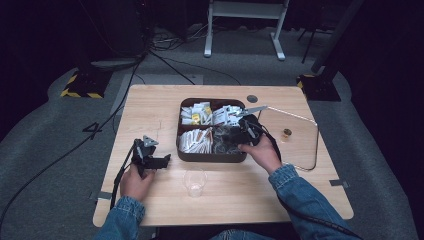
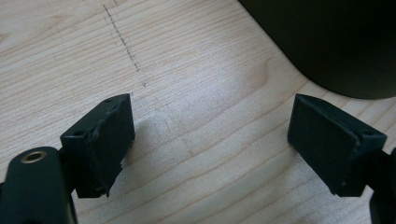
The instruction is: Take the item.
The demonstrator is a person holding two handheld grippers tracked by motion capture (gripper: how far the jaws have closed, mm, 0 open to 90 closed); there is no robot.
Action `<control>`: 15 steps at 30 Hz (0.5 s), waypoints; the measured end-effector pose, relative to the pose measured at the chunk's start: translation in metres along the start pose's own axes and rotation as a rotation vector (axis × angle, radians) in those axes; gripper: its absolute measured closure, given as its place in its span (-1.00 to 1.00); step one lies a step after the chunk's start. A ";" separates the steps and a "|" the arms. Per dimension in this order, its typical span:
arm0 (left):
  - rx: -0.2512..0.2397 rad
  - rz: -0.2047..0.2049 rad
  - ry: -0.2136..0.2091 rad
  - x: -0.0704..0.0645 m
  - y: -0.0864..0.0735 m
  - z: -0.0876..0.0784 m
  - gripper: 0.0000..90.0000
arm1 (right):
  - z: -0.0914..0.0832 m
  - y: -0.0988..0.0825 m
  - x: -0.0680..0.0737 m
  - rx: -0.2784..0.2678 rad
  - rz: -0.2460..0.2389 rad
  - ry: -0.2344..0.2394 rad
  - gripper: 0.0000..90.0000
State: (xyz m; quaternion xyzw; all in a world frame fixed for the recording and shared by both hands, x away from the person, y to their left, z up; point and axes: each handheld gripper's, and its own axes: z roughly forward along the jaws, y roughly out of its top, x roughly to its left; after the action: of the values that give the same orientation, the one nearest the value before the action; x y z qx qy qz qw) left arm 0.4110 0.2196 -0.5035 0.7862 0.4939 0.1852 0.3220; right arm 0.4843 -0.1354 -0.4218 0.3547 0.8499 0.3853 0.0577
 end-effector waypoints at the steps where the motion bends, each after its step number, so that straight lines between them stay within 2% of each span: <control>1: 0.000 0.000 0.000 0.000 0.000 0.000 -0.66 | 0.002 0.000 0.001 0.009 0.000 -0.002 0.00; 9: 0.001 -0.001 0.000 0.000 0.000 0.000 -0.66 | 0.017 0.000 0.003 0.048 -0.012 -0.019 0.03; 10: 0.000 0.000 0.000 0.000 0.000 0.000 -0.66 | 0.019 0.000 0.004 0.066 -0.024 -0.059 0.09; 15: 0.000 0.000 0.000 0.000 0.000 0.000 -0.66 | 0.024 0.000 0.003 0.099 -0.035 -0.096 0.15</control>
State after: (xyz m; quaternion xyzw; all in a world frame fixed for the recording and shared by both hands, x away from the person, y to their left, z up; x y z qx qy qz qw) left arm 0.4109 0.2195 -0.5035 0.7861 0.4940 0.1851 0.3221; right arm 0.4903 -0.1187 -0.4379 0.3604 0.8703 0.3241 0.0876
